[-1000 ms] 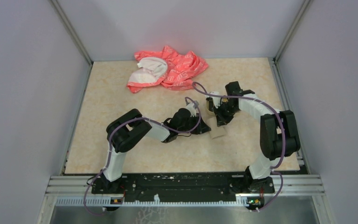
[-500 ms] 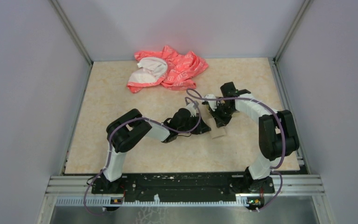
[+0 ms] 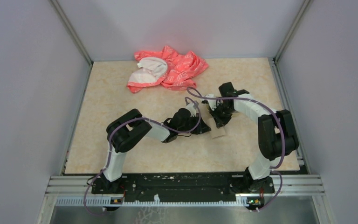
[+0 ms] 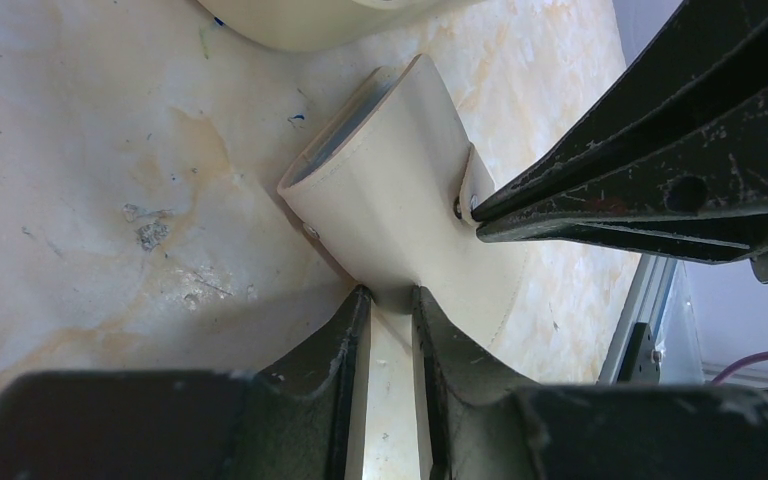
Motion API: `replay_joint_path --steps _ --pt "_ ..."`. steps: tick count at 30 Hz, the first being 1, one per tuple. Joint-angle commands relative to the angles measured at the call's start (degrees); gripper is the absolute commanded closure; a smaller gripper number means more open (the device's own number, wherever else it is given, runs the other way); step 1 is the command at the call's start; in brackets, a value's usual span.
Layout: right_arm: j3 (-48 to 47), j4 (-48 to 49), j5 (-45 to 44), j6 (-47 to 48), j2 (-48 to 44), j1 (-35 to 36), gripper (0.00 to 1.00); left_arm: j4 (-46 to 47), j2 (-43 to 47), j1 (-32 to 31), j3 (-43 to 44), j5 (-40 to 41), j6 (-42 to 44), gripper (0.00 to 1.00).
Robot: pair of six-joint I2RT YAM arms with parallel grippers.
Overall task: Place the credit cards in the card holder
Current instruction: Close the card holder at the center of the board.
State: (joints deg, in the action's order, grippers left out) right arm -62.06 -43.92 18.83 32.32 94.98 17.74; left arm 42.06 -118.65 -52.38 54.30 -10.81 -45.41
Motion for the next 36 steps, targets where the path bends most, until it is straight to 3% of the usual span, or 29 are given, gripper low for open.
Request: replay_joint_path --steps 1,11,15,17,20,28,31,34,36 --pt "-0.14 3.45 -2.82 -1.47 2.20 0.24 1.00 2.04 -1.06 -0.77 0.38 -1.10 -0.16 0.75" --pt "-1.16 3.16 -1.30 -2.84 6.62 -0.62 1.00 3.13 -0.66 -0.76 -0.39 -1.34 -0.38 0.75" --pt "-1.69 1.83 3.24 -1.60 4.68 -1.80 1.00 6.10 0.92 -0.79 -2.99 -0.43 0.12 0.72" --pt "-1.62 1.68 6.00 -0.97 1.68 -2.57 0.84 6.47 2.57 -0.79 -4.27 0.08 1.23 0.67" --pt "-1.58 0.85 11.13 0.83 -3.27 -3.60 0.69 6.52 5.70 -0.74 -6.58 0.96 3.45 0.61" --pt "-1.73 0.17 19.72 5.99 -15.80 -8.10 0.53 6.97 21.45 -0.71 -17.25 2.47 13.84 0.53" --pt "-0.52 3.86 19.35 6.95 -22.93 -10.23 0.39 1.30 30.64 -0.55 -20.40 4.61 18.95 0.45" --pt "2.06 10.85 19.72 4.78 -31.24 -13.73 0.06 -8.55 41.95 -0.32 -22.13 9.76 22.00 0.30" --pt "4.54 16.98 20.08 -0.19 -36.68 -16.07 0.01 -13.60 49.71 0.09 -23.33 12.83 25.12 0.12"
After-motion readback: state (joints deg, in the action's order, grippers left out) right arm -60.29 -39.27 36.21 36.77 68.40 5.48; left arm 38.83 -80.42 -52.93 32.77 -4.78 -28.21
